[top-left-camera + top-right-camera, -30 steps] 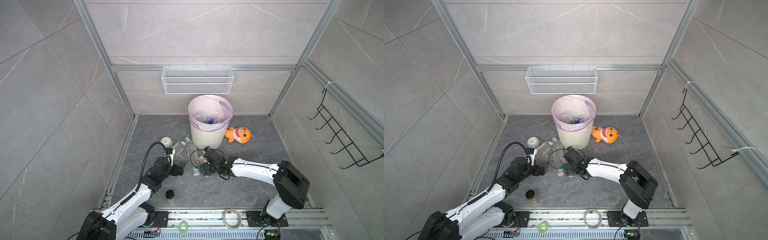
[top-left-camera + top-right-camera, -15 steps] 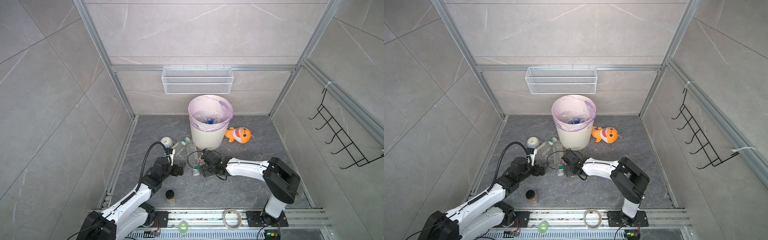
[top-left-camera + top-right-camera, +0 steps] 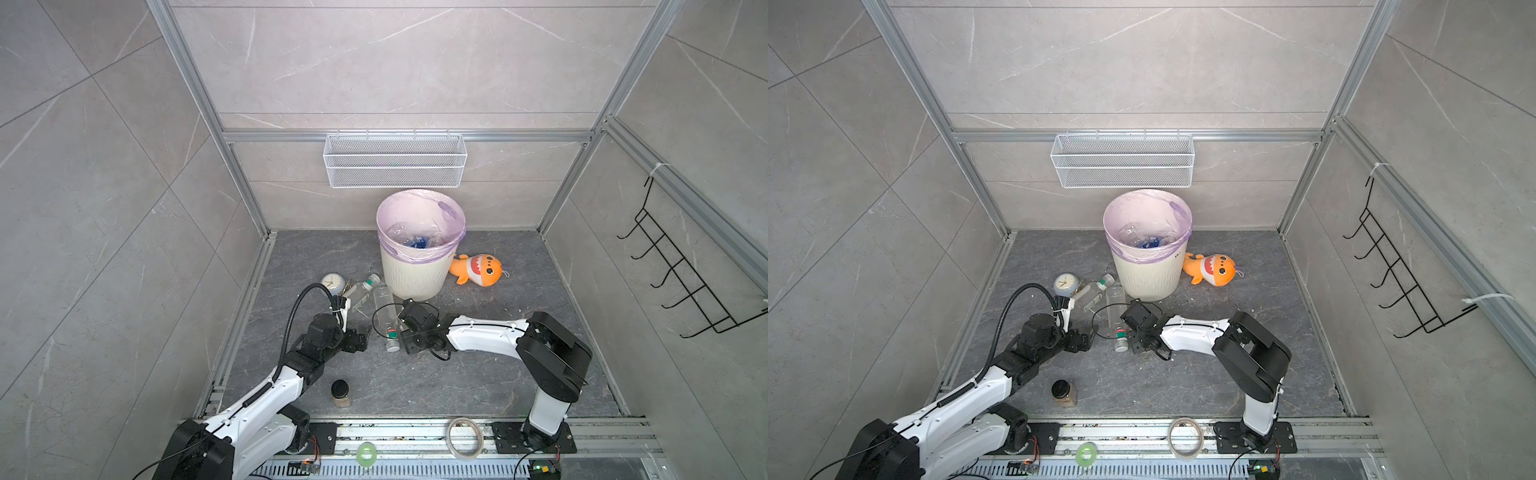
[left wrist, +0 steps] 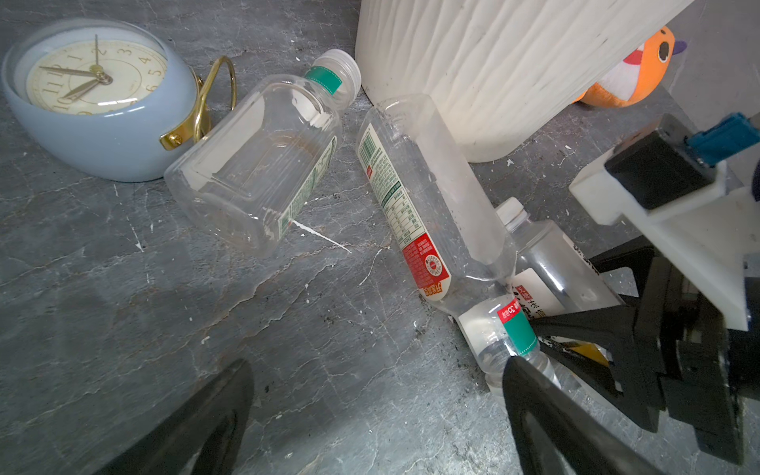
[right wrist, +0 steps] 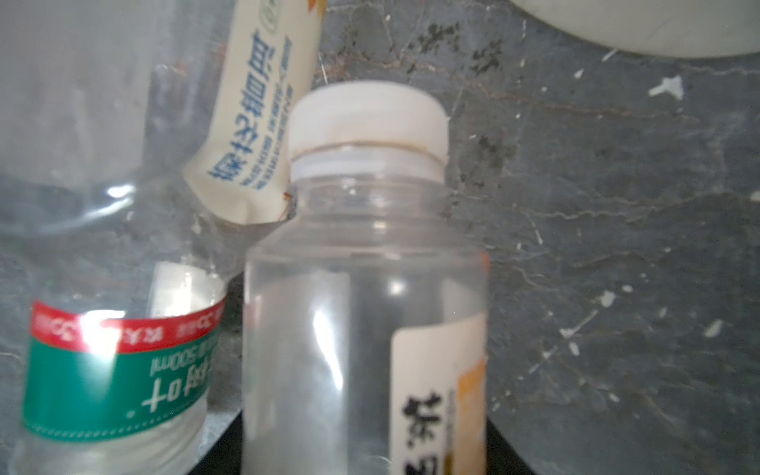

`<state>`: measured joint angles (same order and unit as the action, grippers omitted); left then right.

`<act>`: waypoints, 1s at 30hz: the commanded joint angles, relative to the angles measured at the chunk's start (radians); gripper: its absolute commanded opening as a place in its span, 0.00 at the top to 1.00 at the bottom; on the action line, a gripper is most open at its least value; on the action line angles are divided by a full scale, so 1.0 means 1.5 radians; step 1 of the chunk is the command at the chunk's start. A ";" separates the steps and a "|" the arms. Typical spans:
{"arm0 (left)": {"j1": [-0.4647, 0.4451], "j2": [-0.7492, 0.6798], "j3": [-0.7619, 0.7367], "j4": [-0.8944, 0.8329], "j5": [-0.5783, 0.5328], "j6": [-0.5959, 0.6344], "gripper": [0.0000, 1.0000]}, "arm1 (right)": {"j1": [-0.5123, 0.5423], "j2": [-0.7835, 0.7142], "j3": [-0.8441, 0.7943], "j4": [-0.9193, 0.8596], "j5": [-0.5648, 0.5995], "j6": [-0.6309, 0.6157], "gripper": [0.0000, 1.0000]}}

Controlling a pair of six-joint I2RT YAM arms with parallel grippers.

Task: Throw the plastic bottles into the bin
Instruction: 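Close the right gripper on the orange-labelled bottle and lift it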

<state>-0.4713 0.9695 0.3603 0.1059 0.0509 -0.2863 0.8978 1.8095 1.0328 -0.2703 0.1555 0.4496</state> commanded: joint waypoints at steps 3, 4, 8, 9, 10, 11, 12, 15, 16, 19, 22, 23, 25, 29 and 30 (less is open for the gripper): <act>0.002 0.003 0.012 0.024 -0.004 0.010 0.03 | 0.005 -0.036 -0.038 0.022 0.030 -0.004 0.51; 0.001 0.004 0.012 0.025 -0.003 0.010 0.04 | 0.006 -0.047 -0.051 0.028 0.033 -0.004 0.51; 0.001 0.007 0.012 0.027 0.000 0.010 0.04 | 0.005 -0.099 -0.096 0.044 0.049 -0.008 0.51; 0.001 0.008 0.012 0.027 0.001 0.010 0.04 | 0.005 -0.111 -0.106 0.048 0.053 -0.009 0.51; 0.001 0.008 0.012 0.027 0.002 0.010 0.04 | 0.005 -0.125 -0.119 0.052 0.055 -0.009 0.51; 0.001 0.008 0.012 0.028 0.002 0.010 0.04 | 0.006 -0.139 -0.132 0.055 0.059 -0.010 0.51; 0.001 0.008 0.012 0.029 0.003 0.010 0.04 | 0.006 -0.151 -0.142 0.058 0.063 -0.009 0.51; 0.001 0.009 0.012 0.029 0.006 0.010 0.04 | 0.006 -0.194 -0.177 0.064 0.073 -0.008 0.51; 0.001 0.009 0.013 0.030 0.006 0.010 0.04 | 0.006 -0.209 -0.188 0.067 0.076 -0.006 0.51; 0.001 0.010 0.013 0.030 0.006 0.010 0.04 | 0.005 -0.253 -0.216 0.067 0.088 -0.002 0.51; 0.001 0.008 0.012 0.030 0.007 0.010 0.04 | 0.005 -0.299 -0.241 0.063 0.103 -0.001 0.51; 0.001 0.007 0.011 0.030 0.007 0.010 0.04 | 0.004 -0.317 -0.250 0.061 0.110 -0.001 0.51; 0.001 0.007 0.011 0.030 0.008 0.010 0.04 | 0.005 -0.350 -0.262 0.055 0.122 -0.001 0.51; 0.001 0.007 0.010 0.030 0.009 0.010 0.04 | 0.004 -0.429 -0.293 0.052 0.140 0.006 0.52; 0.001 0.006 0.010 0.030 0.010 0.010 0.04 | 0.005 -0.446 -0.298 0.051 0.144 0.007 0.52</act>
<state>-0.4713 0.9833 0.3603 0.1108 0.0551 -0.2863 0.9001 1.2072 0.6121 -0.1860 0.3229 0.4500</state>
